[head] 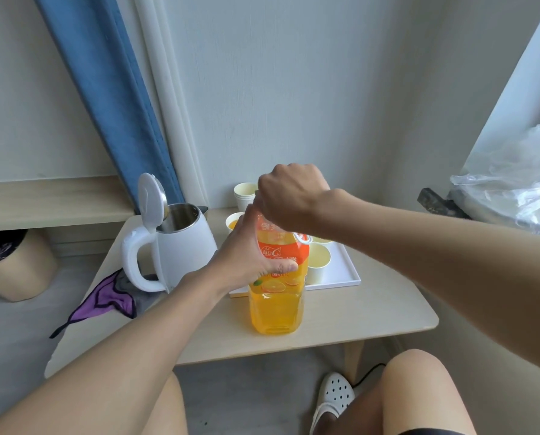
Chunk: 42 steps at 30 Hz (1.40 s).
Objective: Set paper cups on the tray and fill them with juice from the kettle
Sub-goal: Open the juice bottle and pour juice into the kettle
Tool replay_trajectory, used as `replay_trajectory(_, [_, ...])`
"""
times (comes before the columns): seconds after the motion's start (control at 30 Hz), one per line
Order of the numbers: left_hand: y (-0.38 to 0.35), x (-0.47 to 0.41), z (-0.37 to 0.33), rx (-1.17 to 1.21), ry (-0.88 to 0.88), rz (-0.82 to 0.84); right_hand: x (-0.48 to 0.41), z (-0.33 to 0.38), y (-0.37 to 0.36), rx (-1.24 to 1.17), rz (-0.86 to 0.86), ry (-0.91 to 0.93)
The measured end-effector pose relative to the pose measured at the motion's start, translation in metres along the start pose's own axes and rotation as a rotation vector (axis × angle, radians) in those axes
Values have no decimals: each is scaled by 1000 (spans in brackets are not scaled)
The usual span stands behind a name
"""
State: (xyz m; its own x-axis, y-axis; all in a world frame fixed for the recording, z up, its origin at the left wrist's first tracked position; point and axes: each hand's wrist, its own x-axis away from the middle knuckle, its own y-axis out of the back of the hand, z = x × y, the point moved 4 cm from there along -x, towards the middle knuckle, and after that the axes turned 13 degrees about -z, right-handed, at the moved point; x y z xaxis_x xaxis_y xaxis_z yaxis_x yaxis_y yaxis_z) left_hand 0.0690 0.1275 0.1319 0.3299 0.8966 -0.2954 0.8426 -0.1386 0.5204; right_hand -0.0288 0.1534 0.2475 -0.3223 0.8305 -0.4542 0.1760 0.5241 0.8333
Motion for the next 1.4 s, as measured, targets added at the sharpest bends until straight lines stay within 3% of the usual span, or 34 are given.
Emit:
replay_trajectory(0.1, [-1,-1,2,19,17,5,6,-6,5,-41,-11,198])
replay_trajectory(0.17, [-3,0,2,14,15,10,10,-6,4,-9,-53,208])
replay_trajectory(0.3, [-1,-1,1,-18,-13,8,4,4,-3,7,-40,-58])
replay_trajectory(0.57, [-2,7,-2,47,20,-19,19,-2,-6,-211,90,-81])
replay_trajectory(0.7, [-10,40,15,234,150,-107,20,-7,-5,-324,56,-263])
replay_trajectory(0.87, [-19,58,8,214,133,-308,0,-27,40,-332,-192,-574])
replay_trajectory(1.03, [9,37,-25,215,115,-416,-23,-25,75,-371,-326,-605])
replay_trajectory(1.2, [36,19,-24,191,109,-427,-10,-38,94,-641,-559,-741])
replay_trajectory(1.3, [50,9,-28,251,147,-484,15,-34,66,-818,-430,-855])
replay_trajectory(1.4, [58,0,-34,280,135,-481,22,-13,26,-1118,-34,-807])
